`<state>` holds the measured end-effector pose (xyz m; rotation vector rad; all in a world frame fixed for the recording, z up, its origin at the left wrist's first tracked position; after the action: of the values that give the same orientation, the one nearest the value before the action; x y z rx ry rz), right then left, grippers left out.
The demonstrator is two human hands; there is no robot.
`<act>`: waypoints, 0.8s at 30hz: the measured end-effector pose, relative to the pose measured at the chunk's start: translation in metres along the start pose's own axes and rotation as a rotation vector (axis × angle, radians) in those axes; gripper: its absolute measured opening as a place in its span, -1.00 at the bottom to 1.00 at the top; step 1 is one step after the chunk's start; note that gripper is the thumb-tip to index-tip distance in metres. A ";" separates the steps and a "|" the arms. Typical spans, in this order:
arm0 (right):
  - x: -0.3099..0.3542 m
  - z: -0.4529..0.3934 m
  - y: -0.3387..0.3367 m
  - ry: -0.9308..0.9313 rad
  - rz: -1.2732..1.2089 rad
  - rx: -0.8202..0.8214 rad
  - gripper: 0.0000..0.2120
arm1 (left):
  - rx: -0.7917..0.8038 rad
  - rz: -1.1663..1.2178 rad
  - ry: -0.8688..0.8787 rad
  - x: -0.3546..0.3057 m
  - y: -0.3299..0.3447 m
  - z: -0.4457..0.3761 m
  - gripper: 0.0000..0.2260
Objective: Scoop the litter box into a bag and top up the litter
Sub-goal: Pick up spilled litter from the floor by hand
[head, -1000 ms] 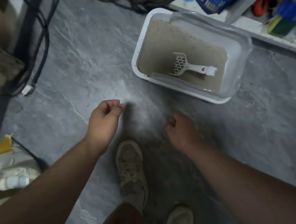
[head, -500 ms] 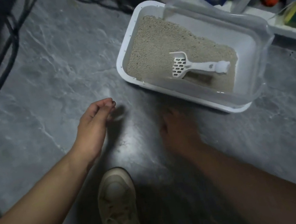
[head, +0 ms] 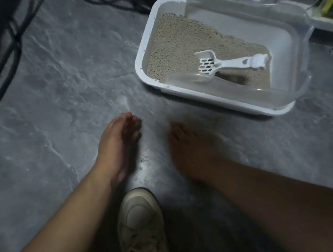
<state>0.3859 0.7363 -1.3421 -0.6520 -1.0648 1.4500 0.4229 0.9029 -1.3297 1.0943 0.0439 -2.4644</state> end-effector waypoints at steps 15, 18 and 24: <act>0.018 0.004 0.012 -0.077 -0.001 -0.155 -0.42 | 0.020 0.383 -0.316 0.035 -0.019 0.005 -0.49; 0.015 0.033 0.016 -0.032 -0.039 -0.160 -0.44 | 0.011 0.389 -0.324 0.040 -0.019 0.014 -0.47; 0.015 0.062 0.026 0.022 -0.068 -0.257 -0.66 | 0.016 0.352 -0.366 0.054 -0.020 0.025 -0.41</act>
<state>0.3170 0.7376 -1.3354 -0.8034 -1.2563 1.2559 0.3659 0.8951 -1.3543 0.5814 -0.2580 -2.3007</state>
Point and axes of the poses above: each hand's wrist, its own z-axis away from the middle knuckle, its own y-axis out of the palm, x = y × z, the point moved 7 cm from there along -z, towards the middle knuckle, and after that the axes turned 9 degrees about -x, right-handed, at the moved point
